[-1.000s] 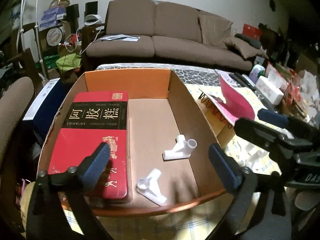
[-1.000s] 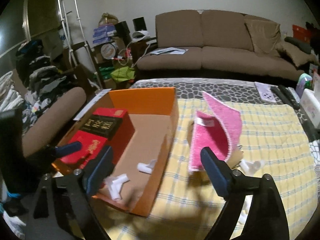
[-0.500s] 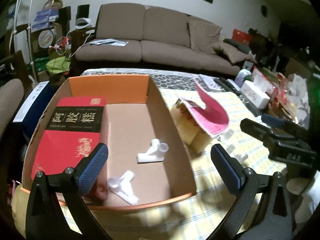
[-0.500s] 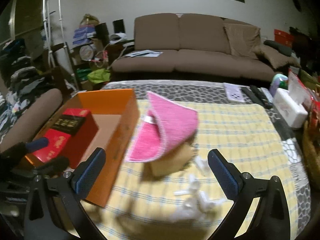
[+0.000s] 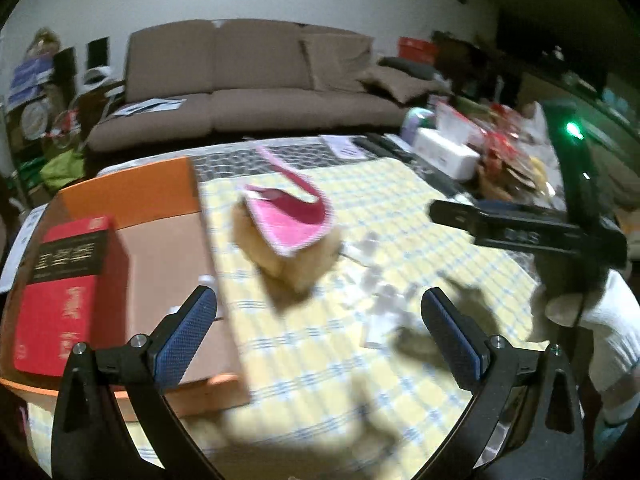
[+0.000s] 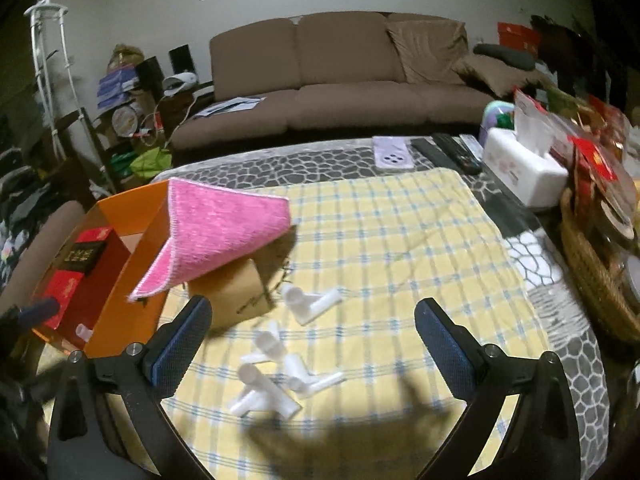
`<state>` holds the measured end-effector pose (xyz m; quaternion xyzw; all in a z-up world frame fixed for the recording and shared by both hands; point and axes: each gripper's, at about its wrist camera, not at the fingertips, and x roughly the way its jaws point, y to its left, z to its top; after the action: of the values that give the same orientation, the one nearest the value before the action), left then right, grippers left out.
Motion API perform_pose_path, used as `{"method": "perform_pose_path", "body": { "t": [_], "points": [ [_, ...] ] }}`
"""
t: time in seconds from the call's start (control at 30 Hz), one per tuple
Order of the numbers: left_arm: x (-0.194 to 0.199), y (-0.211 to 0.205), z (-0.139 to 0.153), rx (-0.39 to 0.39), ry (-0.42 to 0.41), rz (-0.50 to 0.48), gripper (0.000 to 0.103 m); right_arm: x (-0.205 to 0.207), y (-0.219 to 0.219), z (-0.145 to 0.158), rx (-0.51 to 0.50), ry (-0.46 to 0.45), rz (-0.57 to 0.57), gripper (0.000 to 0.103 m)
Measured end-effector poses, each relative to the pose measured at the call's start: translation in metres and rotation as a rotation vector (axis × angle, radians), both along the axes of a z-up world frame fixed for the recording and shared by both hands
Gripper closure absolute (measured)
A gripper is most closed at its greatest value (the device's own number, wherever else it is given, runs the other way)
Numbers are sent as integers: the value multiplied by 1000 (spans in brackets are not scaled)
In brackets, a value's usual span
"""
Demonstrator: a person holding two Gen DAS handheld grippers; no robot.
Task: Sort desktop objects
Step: 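Move both tools back to the white connector cluster, then close the left tool on a white four-way connector while the right tool grasps an elbow connector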
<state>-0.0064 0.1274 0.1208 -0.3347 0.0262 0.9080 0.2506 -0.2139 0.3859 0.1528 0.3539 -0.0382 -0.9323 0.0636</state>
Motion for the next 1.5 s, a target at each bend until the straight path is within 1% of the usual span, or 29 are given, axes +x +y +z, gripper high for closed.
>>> {"method": "perform_pose_path", "body": {
  "t": [0.07, 0.1, 0.27, 0.33, 0.43, 0.5, 0.57, 0.63, 0.77, 0.87, 1.0, 1.1, 1.13, 1.27, 1.33, 1.37, 1.4, 1.47, 1.5],
  "points": [
    [4, 18, -6, -23, -2, -37, 1, 0, 5, -2, 6, -8, -11, 13],
    [5, 25, -9, -34, -4, -49, 1, 0, 9, -4, 6, -12, -16, 17],
    [10, 52, -27, -90, -11, -105, 6, -2, 29, -13, -28, -35, -38, 19],
    [9, 61, -34, -97, -20, -116, 6, -4, 37, -17, -48, -44, -46, 28],
    [2, 71, -44, -81, -44, -113, 8, -8, 44, -23, -85, -64, -45, 35],
    [-2, 74, -52, -77, -61, -104, 12, -11, 43, -26, -109, -81, -28, 38],
    [-5, 78, -62, -86, -78, -103, 21, -12, 40, -29, -115, -92, -11, 40],
    [-7, 82, -73, -107, -90, -104, 22, -13, 34, -33, -107, -108, 11, 44],
    [-16, 85, -88, -105, -122, -93, 32, -16, 23, -39, -99, -131, 44, 44],
    [-23, 83, -94, -95, -144, -78, 36, -17, 20, -43, -105, -144, 50, 44],
    [-29, 82, -95, -67, -176, -80, 36, -18, 16, -48, -99, -167, 63, 44],
    [-34, 82, -94, -51, -191, -77, 27, -18, 19, -50, -96, -181, 49, 44],
    [-35, 84, -96, -61, -198, -80, 24, -19, 22, -51, -100, -184, 40, 44],
    [-35, 91, -104, -100, -214, -102, 24, -18, 35, -50, -158, -187, 4, 44],
    [-36, 95, -107, -126, -220, -106, 25, -18, 37, -48, -156, -183, -3, 44],
    [-36, 97, -107, -130, -218, -106, 28, -18, 37, -48, -152, -183, -5, 44],
    [-35, 97, -107, -131, -216, -107, 33, -18, 37, -48, -152, -186, -3, 44],
    [-35, 97, -107, -127, -208, -114, 55, -19, 35, -49, -147, -194, 3, 44],
    [-35, 96, -106, -120, -207, -116, 55, -19, 34, -50, -140, -199, 8, 44]
  ]
}}
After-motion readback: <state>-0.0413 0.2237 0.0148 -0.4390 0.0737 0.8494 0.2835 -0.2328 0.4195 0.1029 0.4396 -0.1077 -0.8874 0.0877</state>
